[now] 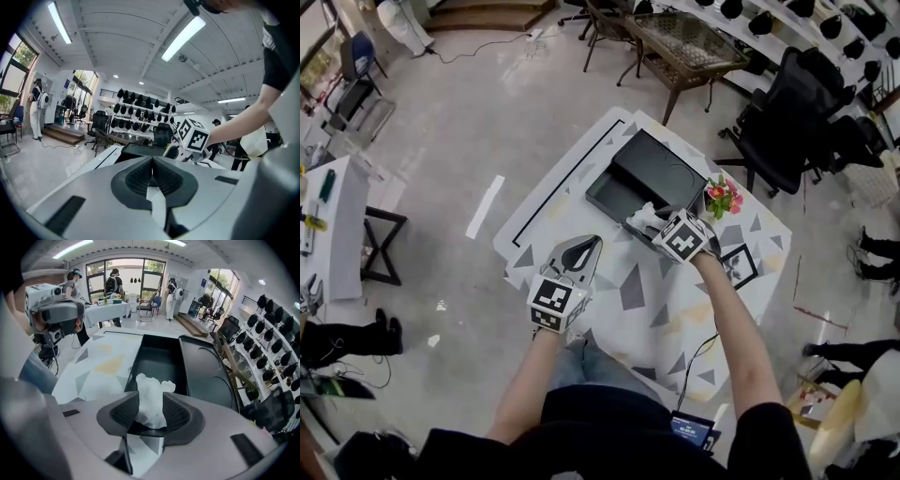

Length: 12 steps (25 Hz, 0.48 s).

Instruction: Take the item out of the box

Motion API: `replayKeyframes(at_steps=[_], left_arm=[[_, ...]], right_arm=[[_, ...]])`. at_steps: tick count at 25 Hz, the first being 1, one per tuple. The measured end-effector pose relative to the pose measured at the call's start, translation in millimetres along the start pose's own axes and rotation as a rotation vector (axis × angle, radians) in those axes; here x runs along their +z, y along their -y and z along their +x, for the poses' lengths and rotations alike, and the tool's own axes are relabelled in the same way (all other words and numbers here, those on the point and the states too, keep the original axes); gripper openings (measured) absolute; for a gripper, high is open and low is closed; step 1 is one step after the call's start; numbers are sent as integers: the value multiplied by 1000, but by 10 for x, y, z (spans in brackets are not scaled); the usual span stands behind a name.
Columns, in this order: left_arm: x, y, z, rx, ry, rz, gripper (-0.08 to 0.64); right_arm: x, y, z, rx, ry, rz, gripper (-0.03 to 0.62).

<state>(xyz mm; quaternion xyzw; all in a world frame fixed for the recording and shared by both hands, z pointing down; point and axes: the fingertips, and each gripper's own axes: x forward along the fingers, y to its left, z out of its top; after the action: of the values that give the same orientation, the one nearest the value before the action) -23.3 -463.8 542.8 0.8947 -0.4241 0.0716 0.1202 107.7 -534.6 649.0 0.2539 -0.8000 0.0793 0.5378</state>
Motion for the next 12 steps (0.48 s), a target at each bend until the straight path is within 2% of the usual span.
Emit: replayKeyframes(at_steps=[12], left_arm=[[-159,-76,27,12,-30,-18,20]], right_arm=[[-49,-15,372,59,-152,-96,110]])
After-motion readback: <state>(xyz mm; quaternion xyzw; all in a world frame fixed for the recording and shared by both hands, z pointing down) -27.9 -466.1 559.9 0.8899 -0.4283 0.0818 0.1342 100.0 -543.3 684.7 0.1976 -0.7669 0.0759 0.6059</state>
